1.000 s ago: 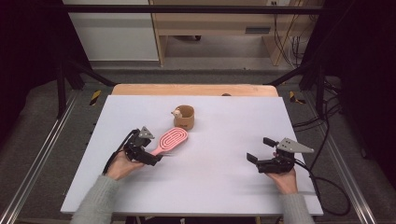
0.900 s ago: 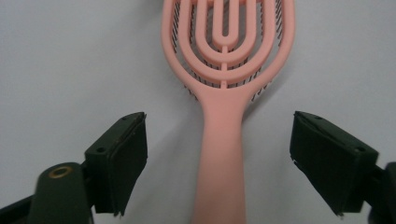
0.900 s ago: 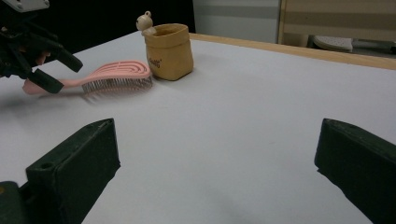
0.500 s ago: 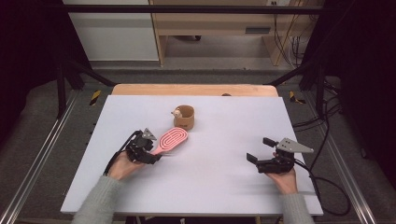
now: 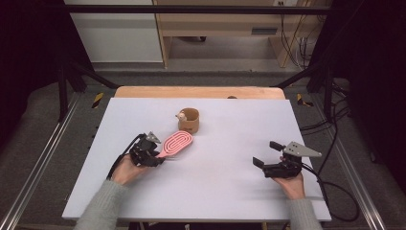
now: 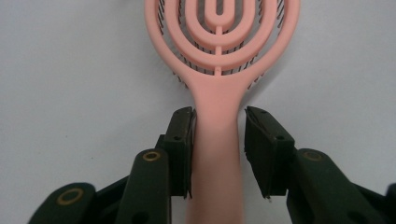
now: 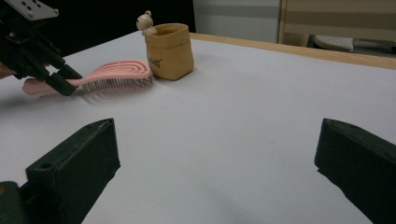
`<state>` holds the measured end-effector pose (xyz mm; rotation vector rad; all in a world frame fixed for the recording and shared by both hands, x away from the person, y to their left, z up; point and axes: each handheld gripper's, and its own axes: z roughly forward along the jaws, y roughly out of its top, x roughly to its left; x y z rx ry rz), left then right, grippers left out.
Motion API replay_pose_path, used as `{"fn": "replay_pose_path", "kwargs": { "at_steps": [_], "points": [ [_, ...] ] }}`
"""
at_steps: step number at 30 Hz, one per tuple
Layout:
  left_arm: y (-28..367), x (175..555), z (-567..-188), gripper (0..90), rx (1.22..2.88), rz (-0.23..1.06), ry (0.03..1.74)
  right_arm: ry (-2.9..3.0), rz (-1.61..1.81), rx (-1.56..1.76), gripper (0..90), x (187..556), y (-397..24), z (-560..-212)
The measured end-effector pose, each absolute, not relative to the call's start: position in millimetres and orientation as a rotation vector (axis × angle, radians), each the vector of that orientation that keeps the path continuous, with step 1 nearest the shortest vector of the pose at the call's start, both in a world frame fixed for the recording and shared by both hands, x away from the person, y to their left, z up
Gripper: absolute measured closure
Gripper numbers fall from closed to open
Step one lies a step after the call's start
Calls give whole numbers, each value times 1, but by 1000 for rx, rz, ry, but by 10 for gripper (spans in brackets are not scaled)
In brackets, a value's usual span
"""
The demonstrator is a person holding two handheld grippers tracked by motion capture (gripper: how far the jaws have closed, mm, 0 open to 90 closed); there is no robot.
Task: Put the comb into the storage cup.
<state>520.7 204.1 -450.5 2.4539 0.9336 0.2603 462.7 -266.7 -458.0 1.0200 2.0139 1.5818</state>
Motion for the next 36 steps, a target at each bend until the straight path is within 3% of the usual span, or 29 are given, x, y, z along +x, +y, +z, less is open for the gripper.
{"fn": "replay_pose_path", "kwargs": {
  "at_steps": [4,36],
  "points": [
    [203,520,-450,672,2470,274,927,2013,1582,1017,4,463,-267,-458],
    [206,511,-445,691,2424,324,897,2011,1584,1017,5,463,-267,-458]
  ]
}}
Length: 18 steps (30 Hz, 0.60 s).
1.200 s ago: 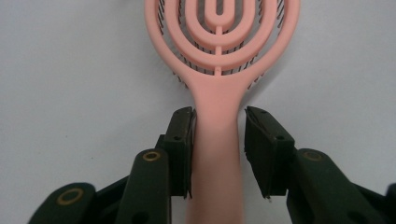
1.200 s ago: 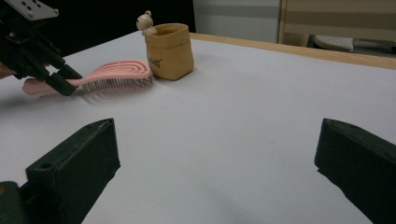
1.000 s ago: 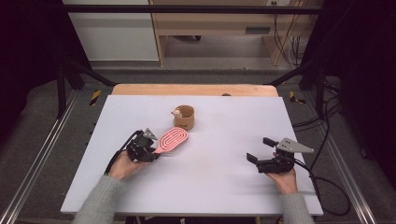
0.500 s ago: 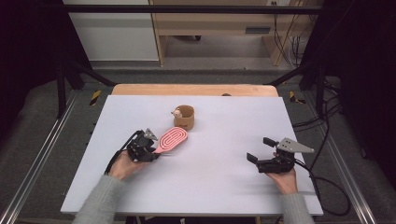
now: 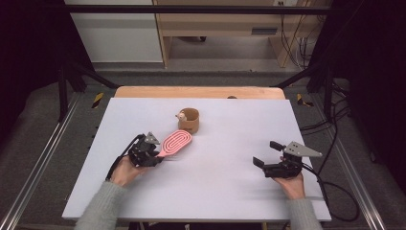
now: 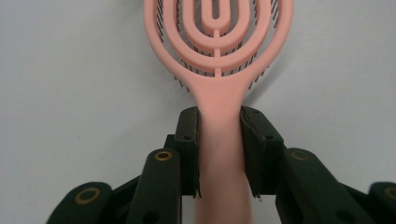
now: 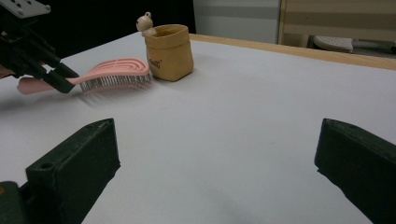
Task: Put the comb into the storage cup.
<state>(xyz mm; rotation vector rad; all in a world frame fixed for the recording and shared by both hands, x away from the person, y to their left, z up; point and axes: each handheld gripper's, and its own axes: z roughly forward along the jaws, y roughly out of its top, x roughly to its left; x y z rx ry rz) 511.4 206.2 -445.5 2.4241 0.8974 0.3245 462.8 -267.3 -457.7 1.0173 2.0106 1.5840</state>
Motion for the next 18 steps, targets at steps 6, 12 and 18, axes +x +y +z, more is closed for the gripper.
{"fn": "replay_pose_path", "kwargs": {
  "at_steps": [6,12,18],
  "points": [
    [208,506,-441,691,2404,341,881,2010,1584,1020,5,463,-267,-458],
    [212,498,-435,691,2333,368,882,2010,1585,1020,4,463,-267,-458],
    [215,491,-431,691,2278,392,879,2006,1586,1020,5,463,-267,-458]
  ]
}}
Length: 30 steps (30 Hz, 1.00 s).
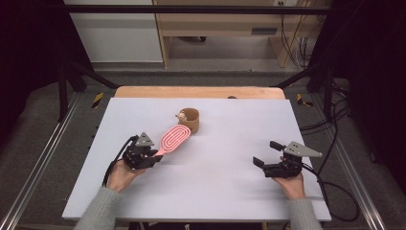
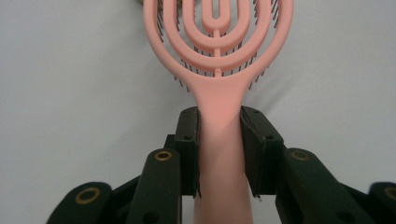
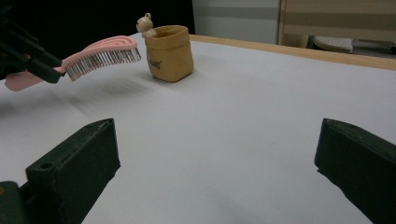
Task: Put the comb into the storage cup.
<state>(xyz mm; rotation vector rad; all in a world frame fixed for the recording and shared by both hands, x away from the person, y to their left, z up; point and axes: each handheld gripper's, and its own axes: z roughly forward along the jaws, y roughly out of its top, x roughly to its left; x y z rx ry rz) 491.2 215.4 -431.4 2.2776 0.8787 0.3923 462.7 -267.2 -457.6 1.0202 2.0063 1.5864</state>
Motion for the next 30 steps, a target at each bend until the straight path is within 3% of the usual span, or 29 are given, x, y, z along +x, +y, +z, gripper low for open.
{"fn": "replay_pose_path", "kwargs": {
  "at_steps": [30],
  "points": [
    [212,463,-426,691,2092,524,868,1999,1613,1037,5,462,-266,-455]
  ]
}}
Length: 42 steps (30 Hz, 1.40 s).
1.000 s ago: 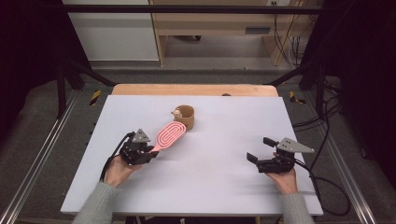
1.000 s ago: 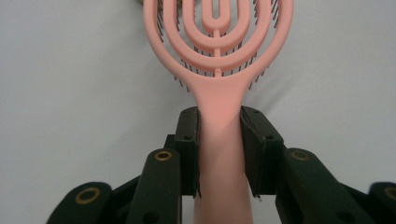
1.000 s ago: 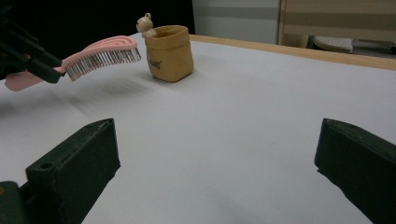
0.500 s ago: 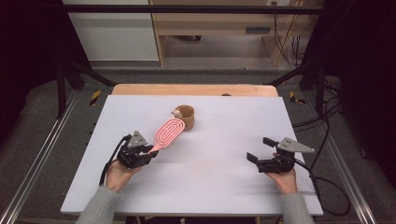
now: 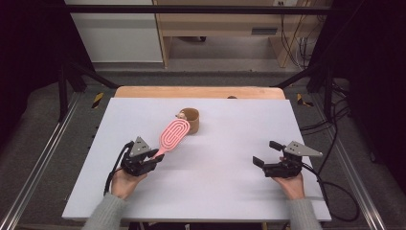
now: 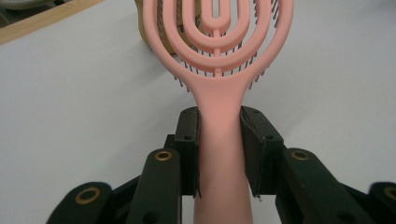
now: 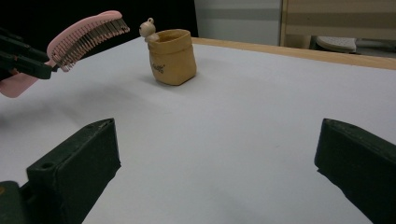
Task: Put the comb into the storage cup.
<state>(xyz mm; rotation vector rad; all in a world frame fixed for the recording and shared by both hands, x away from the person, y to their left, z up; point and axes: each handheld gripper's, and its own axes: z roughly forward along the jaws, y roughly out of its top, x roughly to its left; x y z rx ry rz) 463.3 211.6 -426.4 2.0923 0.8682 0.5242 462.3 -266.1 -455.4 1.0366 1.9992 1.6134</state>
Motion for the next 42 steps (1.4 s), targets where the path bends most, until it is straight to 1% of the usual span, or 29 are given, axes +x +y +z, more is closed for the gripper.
{"fn": "replay_pose_path", "kwargs": {
  "at_steps": [15,20,42],
  "points": [
    [210,457,-424,691,2033,560,881,1987,1640,1037,5,462,-262,-451],
    [209,457,-425,691,2018,553,885,1985,1643,1029,5,461,-257,-448],
    [196,451,-426,690,2005,566,874,1971,1695,1053,5,461,-238,-440]
  ]
}}
